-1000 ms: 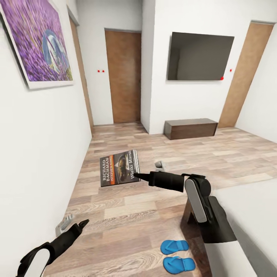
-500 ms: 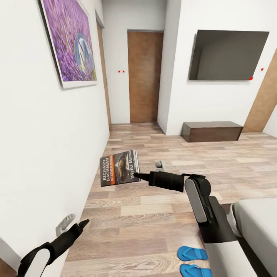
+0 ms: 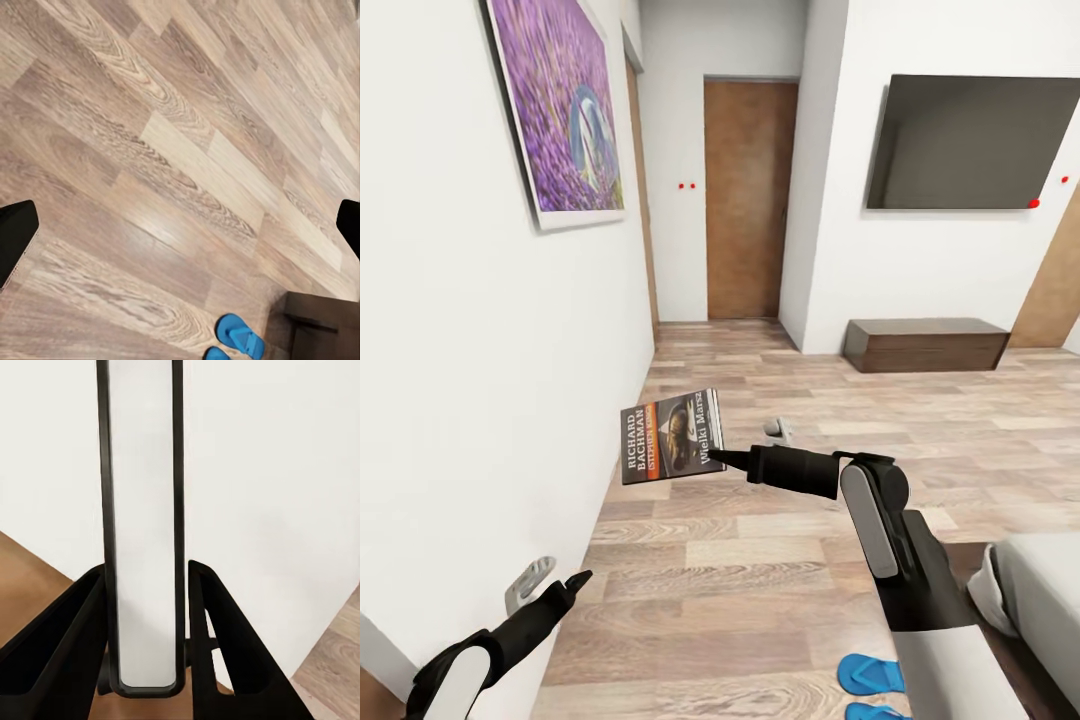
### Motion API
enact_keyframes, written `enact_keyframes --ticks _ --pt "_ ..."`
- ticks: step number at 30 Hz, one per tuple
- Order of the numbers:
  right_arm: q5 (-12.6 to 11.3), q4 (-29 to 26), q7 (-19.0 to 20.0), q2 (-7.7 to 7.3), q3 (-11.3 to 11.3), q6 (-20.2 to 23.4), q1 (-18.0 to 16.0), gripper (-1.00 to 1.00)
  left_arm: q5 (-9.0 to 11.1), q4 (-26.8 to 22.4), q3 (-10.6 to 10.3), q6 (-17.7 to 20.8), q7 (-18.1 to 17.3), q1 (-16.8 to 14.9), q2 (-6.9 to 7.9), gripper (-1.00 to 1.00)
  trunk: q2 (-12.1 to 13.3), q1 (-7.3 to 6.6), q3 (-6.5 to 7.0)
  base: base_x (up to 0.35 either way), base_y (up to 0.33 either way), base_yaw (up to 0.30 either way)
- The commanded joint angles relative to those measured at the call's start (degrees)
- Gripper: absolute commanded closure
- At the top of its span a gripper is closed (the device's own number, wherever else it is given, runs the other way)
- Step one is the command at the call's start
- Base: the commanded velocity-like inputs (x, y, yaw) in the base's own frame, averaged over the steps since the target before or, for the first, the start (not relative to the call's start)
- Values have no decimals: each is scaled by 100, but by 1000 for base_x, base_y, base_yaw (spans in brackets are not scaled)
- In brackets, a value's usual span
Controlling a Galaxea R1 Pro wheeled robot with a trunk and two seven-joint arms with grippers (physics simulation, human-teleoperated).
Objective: In the bedroom, move the book from the bed onto either nightstand, and place the two sandals side by side next to the bed.
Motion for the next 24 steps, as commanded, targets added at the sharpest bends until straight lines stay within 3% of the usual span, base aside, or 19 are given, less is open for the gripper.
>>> enact_keyframes --ticks 1,13,24 --pt "9 3 39 3 -7 27 -4 100 59 -7 1 24 47 -3 0 -100 -3 1 -6 205 188 6" --pt "5 0 47 3 -9 27 -3 100 65 -15 -17 26 47 -3 -6 -100 -3 1 -6 133 135 2" --pt "2 -5 48 2 -9 27 -5 100 56 -10 -261 24 52 -20 6 -100 -3 1 -6 53 45 0"
